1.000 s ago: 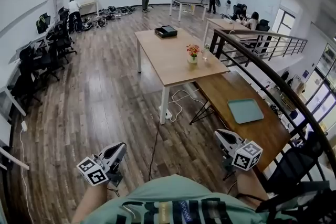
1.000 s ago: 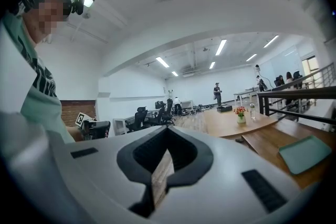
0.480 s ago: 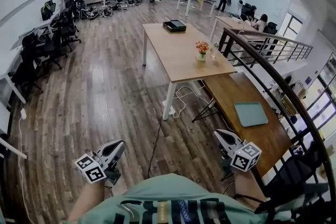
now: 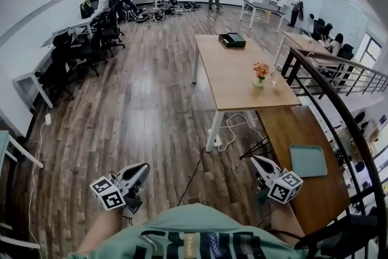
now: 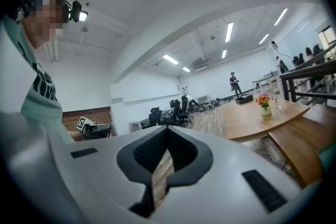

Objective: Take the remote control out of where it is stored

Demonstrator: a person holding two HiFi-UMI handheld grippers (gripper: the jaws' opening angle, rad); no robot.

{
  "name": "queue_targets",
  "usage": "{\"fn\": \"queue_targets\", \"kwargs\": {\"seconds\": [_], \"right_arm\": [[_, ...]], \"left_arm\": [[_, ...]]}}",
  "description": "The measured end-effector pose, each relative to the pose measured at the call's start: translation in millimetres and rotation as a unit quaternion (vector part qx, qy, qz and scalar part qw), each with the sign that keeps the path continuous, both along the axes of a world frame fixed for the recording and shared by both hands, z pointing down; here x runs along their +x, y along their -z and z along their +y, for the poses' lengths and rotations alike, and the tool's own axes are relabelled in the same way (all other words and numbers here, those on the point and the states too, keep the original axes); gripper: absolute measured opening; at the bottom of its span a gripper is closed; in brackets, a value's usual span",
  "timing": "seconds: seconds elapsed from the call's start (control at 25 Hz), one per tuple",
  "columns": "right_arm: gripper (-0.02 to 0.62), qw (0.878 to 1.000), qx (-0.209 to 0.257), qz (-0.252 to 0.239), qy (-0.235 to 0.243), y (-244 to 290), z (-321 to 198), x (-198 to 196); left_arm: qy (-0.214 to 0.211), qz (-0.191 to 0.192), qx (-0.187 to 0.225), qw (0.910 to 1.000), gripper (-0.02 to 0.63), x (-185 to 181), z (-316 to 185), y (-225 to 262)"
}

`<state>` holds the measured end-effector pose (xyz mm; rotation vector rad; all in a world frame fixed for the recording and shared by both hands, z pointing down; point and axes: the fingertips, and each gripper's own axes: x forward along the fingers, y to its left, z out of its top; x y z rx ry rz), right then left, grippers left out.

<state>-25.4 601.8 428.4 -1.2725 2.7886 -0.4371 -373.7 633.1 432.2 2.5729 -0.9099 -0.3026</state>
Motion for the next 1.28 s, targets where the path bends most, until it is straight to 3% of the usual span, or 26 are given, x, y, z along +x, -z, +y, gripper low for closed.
{"fn": "queue_targets", "kwargs": {"seconds": [0.28, 0.6, 1.0, 1.28], "right_arm": [[0.000, 0.998, 0.020, -0.018, 0.057, 18.7, -78.4, 52.0], [0.000, 0.996, 0.021, -0.014, 0.091, 0.2, -136.9, 101.5], [0.000, 0.994, -0.004, -0.028, 0.108, -20.3, -185.2, 98.1], [0.000, 0.997, -0.013, 0.001, 0.073, -26.7, -233.0, 80.6]], "left_arm": [[0.052, 0.003, 0.011, 0.9986, -0.003, 50.7, -41.0, 24.3], [0.069, -0.009, 0.015, 0.9974, -0.003, 115.6, -74.2, 28.9], [0.084, -0.023, -0.003, 0.9962, -0.003, 117.9, -114.2, 29.8], [0.046, 0.006, -0.004, 0.9989, -0.003, 93.8, -189.4, 7.1]]}}
